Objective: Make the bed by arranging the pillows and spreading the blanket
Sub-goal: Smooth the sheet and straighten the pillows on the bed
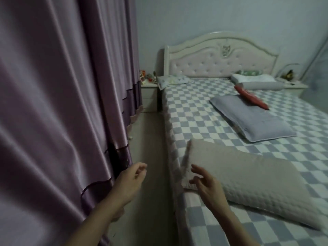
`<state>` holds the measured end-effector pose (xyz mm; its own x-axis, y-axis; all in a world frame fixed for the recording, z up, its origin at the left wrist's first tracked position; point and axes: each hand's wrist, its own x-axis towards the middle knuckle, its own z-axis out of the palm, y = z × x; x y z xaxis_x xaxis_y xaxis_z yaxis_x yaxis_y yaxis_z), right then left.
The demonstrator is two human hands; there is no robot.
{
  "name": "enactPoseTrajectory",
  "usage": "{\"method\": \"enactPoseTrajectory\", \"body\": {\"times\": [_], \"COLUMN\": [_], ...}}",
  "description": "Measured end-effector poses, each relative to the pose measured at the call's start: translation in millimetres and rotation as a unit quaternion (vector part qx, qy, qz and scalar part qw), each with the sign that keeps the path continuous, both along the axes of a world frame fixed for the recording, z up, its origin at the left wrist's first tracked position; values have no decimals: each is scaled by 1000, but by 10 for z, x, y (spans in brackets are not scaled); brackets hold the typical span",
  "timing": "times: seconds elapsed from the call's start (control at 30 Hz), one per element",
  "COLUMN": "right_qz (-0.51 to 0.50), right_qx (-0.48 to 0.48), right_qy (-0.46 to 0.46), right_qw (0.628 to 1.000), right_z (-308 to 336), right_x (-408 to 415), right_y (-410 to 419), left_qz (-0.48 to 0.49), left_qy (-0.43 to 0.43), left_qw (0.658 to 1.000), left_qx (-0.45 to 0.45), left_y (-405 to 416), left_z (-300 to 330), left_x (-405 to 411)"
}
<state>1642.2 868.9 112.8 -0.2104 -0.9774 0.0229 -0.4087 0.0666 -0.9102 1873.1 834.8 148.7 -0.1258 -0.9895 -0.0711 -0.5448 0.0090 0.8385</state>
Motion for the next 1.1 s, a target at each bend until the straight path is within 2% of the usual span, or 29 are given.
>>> {"method": "enactPoseTrajectory", "body": {"times": [0.2,0.4,0.7,0.77,0.9,1.1], "right_qz": [-68,-83,-85,-97,-141,-191], "right_qx": [-21,-10,-9,-8,4,-8], "right_qy": [-3,-20,30,35,15,12], "right_qw": [997,996,996,995,990,981], "right_z": [-77,-79,118,88,84,244], "right_x": [-253,-385,-470,-486,-491,-579], "right_y": [-973,-2257,-3969,-4352,-5163,-6390], "left_qz": [-76,-101,-111,-125,-149,-182], "left_qy": [-16,-19,-11,-25,4,-24], "left_qw": [997,994,993,991,988,982], "left_qx": [-21,-22,-37,-40,-36,-46], "left_y": [-1310,-2731,-4609,-5037,-5969,-7476], "left_z": [-32,15,28,22,23,139], "left_x": [-371,-543,-680,-773,-924,-1079]}}
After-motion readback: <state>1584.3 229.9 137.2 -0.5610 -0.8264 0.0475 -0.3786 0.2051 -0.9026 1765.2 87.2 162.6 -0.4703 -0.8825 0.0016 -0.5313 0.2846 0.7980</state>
